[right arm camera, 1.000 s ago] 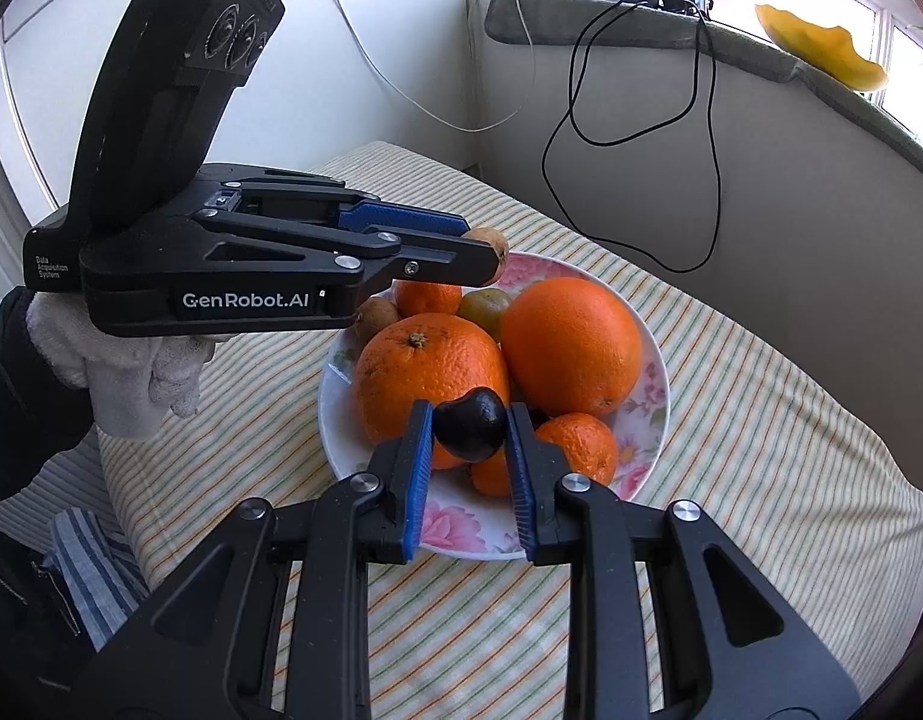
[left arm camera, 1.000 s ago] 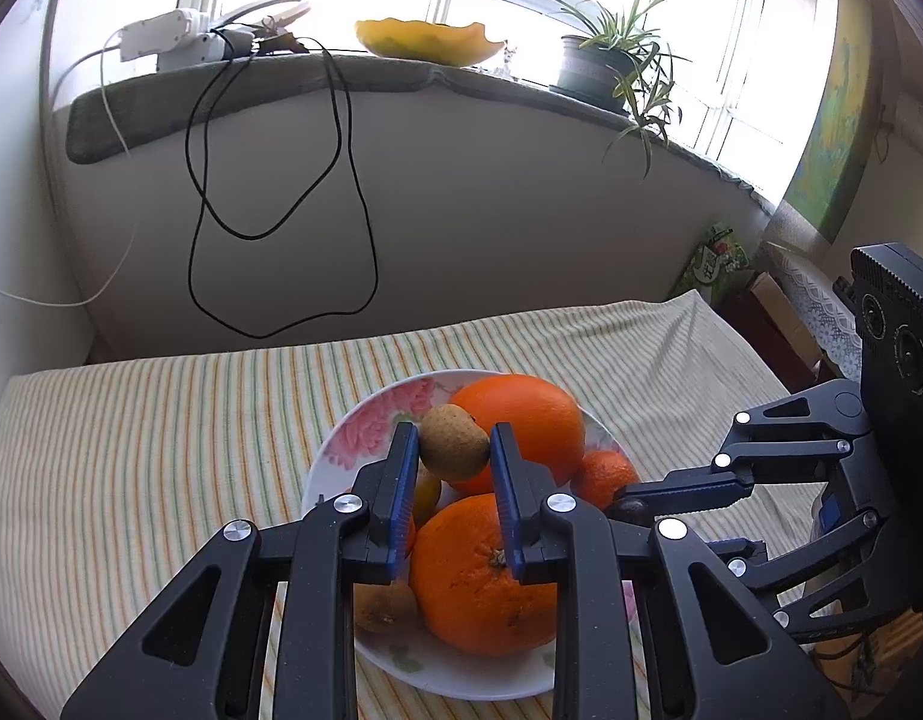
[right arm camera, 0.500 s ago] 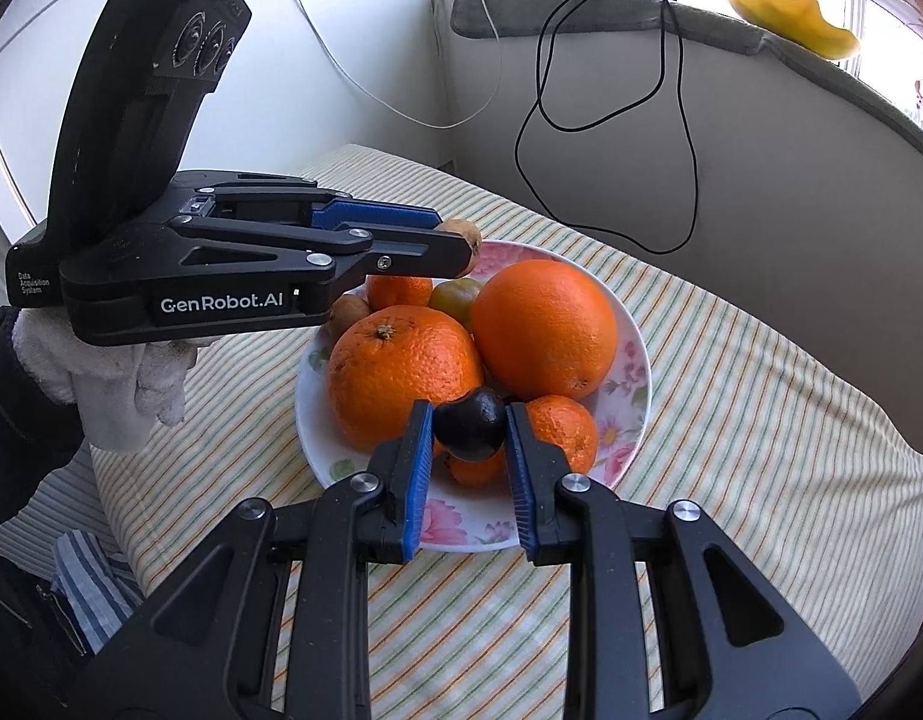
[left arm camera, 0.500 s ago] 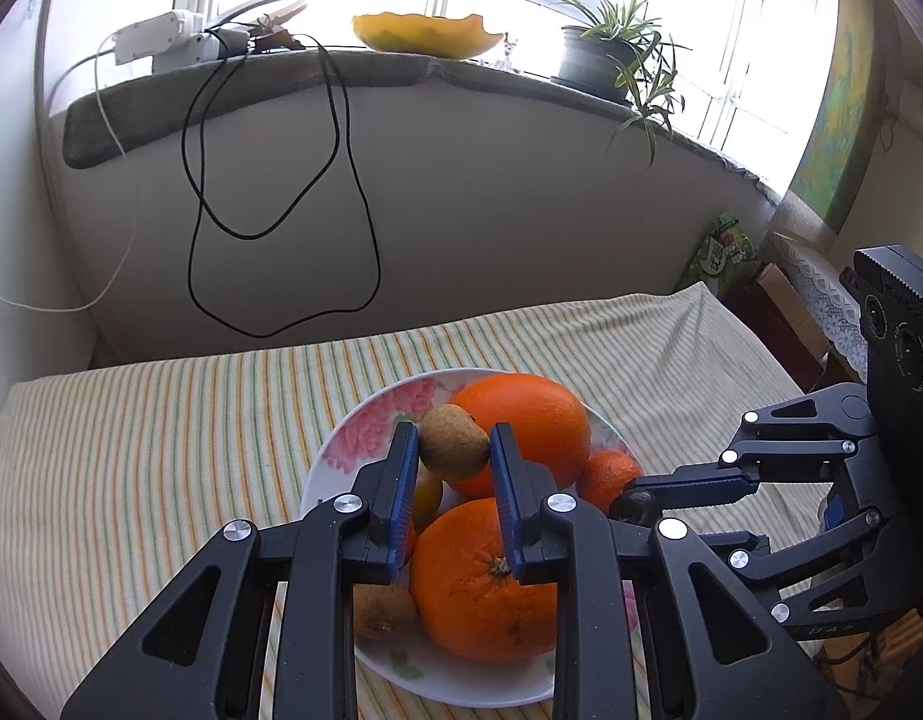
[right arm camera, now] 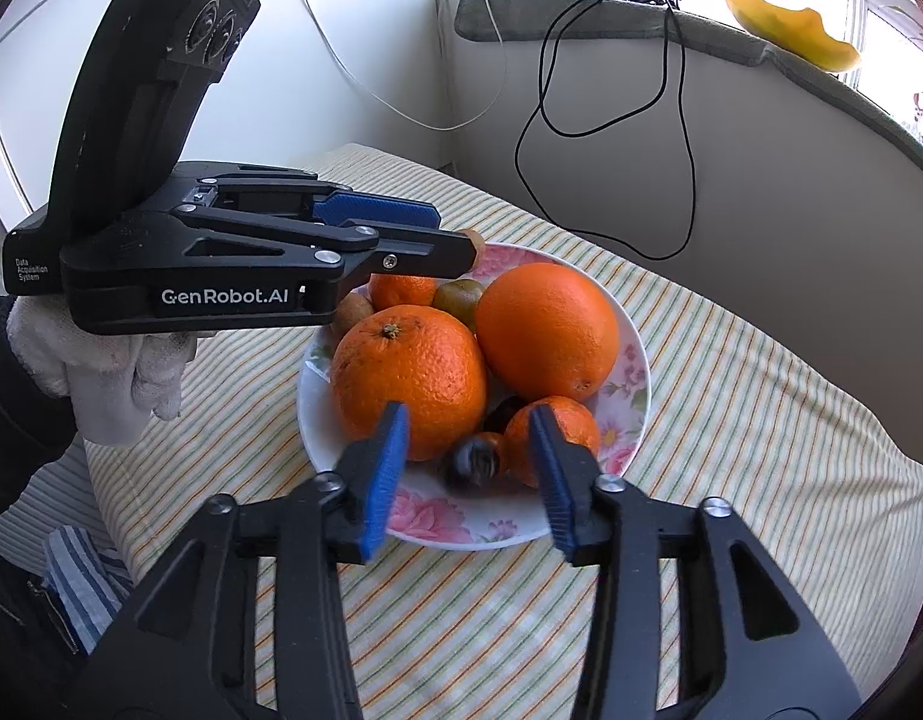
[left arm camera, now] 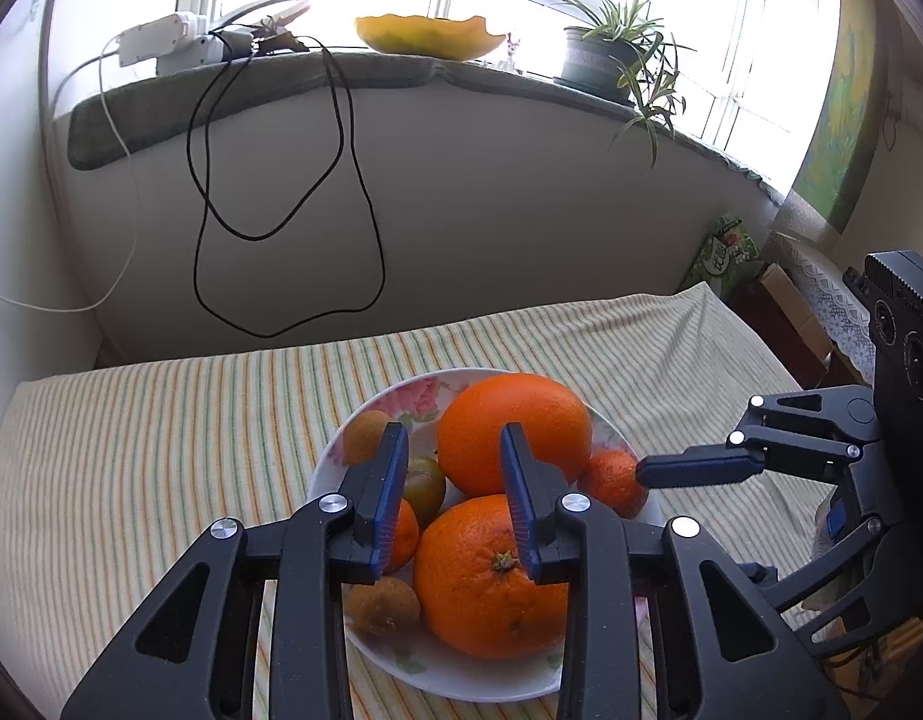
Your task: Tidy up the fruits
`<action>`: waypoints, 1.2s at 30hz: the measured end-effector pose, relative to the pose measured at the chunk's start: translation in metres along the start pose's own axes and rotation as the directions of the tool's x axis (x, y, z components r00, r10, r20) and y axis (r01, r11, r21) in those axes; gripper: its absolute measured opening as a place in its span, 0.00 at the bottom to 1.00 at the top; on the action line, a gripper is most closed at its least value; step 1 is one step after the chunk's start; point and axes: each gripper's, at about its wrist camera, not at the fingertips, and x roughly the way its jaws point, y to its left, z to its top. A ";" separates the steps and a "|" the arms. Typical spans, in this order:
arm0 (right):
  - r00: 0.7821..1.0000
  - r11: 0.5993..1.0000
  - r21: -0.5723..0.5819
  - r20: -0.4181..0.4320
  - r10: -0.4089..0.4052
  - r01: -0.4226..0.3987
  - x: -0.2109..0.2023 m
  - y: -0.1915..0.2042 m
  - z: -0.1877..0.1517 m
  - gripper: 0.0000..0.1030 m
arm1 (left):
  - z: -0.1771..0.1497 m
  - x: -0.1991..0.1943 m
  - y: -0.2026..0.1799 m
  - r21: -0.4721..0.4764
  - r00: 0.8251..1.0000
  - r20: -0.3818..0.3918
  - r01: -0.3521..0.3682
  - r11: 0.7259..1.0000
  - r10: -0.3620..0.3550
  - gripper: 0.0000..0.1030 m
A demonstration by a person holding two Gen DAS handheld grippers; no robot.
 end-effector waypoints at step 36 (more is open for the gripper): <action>0.968 0.960 0.226 0.151 -0.203 0.166 -0.070 -0.004 -0.029 0.84 | -0.038 -0.090 -0.031 -0.027 0.981 0.134 -0.139 0.990 0.141 0.76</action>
